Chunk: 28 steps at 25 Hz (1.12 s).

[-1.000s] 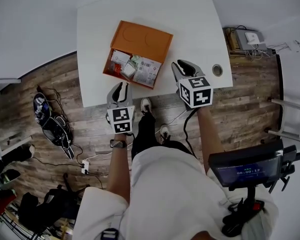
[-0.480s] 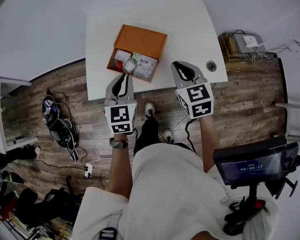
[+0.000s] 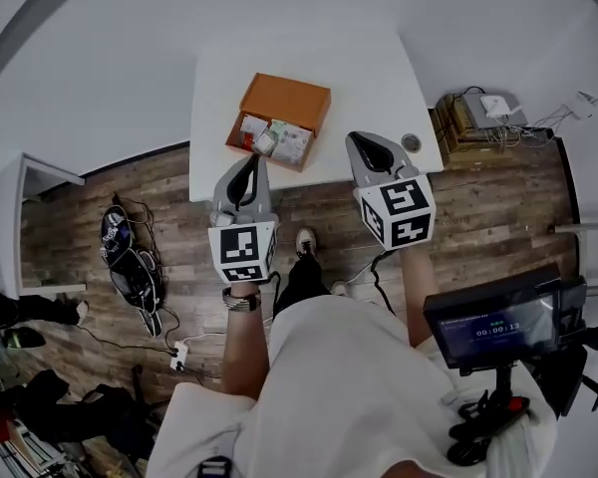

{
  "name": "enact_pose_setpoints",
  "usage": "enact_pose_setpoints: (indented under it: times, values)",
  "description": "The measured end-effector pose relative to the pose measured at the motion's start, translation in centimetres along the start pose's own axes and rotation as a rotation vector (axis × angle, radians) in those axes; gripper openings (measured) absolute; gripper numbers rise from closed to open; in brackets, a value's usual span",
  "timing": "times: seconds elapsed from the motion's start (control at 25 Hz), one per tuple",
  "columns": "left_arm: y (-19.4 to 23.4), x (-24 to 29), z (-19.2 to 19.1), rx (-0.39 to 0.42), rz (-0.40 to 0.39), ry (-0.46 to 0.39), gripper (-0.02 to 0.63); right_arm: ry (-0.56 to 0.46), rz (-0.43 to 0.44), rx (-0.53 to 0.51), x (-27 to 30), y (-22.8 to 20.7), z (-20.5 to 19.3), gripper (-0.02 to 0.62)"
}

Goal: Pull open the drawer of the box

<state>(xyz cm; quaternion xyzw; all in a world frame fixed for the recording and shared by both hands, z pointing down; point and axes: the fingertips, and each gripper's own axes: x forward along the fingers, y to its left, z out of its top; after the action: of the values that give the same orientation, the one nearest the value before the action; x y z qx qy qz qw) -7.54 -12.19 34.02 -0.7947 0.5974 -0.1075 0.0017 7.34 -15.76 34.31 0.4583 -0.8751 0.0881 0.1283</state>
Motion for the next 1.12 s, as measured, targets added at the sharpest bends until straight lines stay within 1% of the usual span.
enact_pose_setpoints:
  times: [0.24, 0.36, 0.56, 0.88, 1.12]
  values:
    - [-3.4, -6.4, 4.6, 0.025, 0.025, -0.095, 0.006, -0.085, 0.019, -0.049, -8.1, 1.8, 2.7, 0.003]
    - [-4.2, -8.1, 5.9, 0.040, 0.030, -0.122, 0.006, -0.107, 0.030, -0.064, -9.9, 2.4, 3.8, 0.003]
    - [-4.7, -9.4, 6.8, 0.097, 0.026, -0.135, 0.006, -0.119, 0.033, -0.081, -11.2, 3.0, 4.6, 0.003]
    - [-4.4, -9.6, 9.6, 0.129, 0.018, -0.177, 0.006, -0.137, 0.003, -0.101, -12.2, 2.9, 6.4, 0.002]
    - [-3.2, -9.9, 11.4, 0.145, -0.001, -0.211, 0.006, -0.165, -0.018, -0.096, -11.2, 3.9, 8.1, 0.002]
